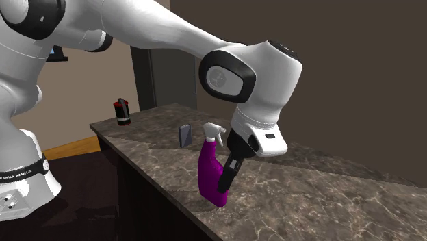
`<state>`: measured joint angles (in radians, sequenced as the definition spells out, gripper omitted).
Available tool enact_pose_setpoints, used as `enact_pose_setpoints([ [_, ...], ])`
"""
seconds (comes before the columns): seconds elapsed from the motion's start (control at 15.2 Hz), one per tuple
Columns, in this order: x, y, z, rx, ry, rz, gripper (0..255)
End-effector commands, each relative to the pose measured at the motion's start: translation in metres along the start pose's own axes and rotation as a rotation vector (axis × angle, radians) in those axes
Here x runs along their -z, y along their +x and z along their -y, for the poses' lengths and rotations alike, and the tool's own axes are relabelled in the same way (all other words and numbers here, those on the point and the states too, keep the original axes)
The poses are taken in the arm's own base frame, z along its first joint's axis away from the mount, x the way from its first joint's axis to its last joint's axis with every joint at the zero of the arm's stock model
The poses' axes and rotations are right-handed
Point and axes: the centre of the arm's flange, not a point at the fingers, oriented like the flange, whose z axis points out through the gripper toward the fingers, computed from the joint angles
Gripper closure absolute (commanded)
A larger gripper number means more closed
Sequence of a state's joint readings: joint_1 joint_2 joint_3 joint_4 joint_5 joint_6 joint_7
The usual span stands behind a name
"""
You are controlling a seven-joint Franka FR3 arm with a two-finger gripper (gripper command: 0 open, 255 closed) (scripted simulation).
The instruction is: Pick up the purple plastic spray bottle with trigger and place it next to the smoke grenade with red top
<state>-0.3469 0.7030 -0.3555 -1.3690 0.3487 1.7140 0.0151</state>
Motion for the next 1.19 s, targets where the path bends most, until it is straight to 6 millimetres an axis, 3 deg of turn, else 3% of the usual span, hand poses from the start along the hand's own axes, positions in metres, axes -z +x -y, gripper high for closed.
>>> enact_pose_setpoints([
  [0.0, 0.000, 0.000, 0.000, 0.000, 0.000, 0.000, 0],
  [0.07, 0.000, 0.000, 0.000, 0.000, 0.000, 0.000, 0],
  [0.13, 0.000, 0.000, 0.000, 0.000, 0.000, 0.000, 255],
  [0.73, 0.000, 0.000, 0.000, 0.000, 0.000, 0.000, 255],
  [1.12, 0.030, -0.010, 0.003, 0.000, 0.000, 0.000, 255],
])
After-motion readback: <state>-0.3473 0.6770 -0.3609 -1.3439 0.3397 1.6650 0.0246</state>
